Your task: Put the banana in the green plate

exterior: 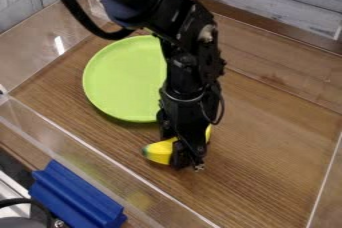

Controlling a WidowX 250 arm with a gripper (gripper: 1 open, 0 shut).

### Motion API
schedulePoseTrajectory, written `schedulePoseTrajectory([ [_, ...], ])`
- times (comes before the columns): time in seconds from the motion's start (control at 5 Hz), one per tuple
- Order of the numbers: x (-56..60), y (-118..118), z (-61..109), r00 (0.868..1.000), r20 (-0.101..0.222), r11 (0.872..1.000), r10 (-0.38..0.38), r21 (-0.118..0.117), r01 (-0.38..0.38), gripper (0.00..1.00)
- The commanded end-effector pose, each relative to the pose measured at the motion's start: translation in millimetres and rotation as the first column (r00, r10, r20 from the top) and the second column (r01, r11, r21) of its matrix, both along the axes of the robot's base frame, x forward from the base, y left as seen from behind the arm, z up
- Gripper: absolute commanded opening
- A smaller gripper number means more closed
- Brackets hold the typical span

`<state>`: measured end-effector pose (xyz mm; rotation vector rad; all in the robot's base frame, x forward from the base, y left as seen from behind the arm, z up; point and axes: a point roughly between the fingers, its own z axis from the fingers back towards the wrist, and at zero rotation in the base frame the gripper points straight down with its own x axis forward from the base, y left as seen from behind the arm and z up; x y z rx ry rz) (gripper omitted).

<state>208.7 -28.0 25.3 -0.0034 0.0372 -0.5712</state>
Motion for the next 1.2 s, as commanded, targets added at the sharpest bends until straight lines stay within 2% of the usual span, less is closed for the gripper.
schedulePoseTrajectory([
  [0.0, 10.1, 1, 15.5, 0.998, 0.05, 1.0, 0.023, -0.01, -0.023, 0.0],
  [0.8, 8.4, 2, 26.3, 0.995, 0.05, 0.996, 0.085, -0.035, -0.083, 0.0],
  [1.0, 8.6, 4, 32.6, 0.995, 0.041, 0.995, 0.095, -0.029, -0.094, 0.0],
])
